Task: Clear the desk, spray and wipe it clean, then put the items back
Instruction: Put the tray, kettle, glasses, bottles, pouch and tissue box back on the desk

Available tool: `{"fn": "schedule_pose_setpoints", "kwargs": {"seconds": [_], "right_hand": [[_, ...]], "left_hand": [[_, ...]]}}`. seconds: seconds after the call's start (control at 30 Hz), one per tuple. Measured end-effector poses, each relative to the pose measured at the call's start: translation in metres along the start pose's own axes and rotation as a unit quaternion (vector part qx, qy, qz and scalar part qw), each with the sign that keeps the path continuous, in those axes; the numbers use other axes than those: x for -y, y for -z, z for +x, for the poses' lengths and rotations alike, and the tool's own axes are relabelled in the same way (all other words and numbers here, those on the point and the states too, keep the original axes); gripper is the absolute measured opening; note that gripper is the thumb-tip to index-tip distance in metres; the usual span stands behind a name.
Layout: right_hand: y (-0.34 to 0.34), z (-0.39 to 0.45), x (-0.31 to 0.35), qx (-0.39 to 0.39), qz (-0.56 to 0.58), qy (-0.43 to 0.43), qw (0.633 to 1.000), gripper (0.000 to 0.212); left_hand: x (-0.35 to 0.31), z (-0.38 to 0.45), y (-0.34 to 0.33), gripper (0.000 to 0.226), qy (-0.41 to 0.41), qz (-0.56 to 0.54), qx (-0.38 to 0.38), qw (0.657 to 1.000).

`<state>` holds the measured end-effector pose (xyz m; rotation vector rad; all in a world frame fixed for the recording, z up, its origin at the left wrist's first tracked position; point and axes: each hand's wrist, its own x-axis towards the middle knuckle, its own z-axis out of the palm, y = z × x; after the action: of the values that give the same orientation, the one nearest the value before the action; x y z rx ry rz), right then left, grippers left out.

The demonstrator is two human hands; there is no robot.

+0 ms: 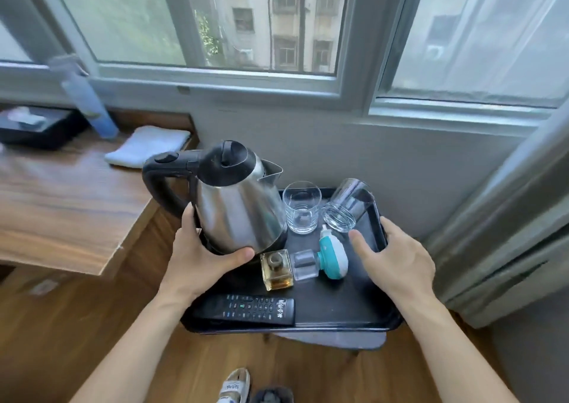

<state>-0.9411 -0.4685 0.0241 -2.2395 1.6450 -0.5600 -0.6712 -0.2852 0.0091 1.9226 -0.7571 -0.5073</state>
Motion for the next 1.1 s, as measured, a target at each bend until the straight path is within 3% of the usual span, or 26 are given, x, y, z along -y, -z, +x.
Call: {"fn": "schedule_pose_setpoints", "kwargs": {"seconds": [0.13, 0.3, 0.5, 0.97, 1.1], "right_hand": [[0.020, 0.008, 0.055, 0.026, 0.031, 0.041, 0.998, 0.051], [0.032, 0.010, 0.134, 0.051, 0.060, 0.083, 0.993, 0.050], [0.025, -0.012, 0.241, 0.061, 0.075, 0.123, 0.988, 0.056], [-0.050, -0.093, 0.485, 0.103, 0.122, 0.185, 0.970, 0.043], [-0.070, -0.110, 0.534, 0.120, 0.127, 0.209, 0.962, 0.052]], "left_hand": [[-0.034, -0.010, 0.059, 0.103, -0.006, 0.005, -0.054, 0.999], [-0.049, -0.010, 0.133, 0.099, -0.018, 0.020, -0.110, 0.994], [-0.031, -0.002, 0.235, 0.104, -0.009, 0.000, -0.141, 0.990], [0.039, -0.001, 0.485, 0.119, 0.019, 0.020, -0.201, 0.979], [0.056, -0.009, 0.532, 0.137, 0.040, 0.033, -0.225, 0.973]]}}
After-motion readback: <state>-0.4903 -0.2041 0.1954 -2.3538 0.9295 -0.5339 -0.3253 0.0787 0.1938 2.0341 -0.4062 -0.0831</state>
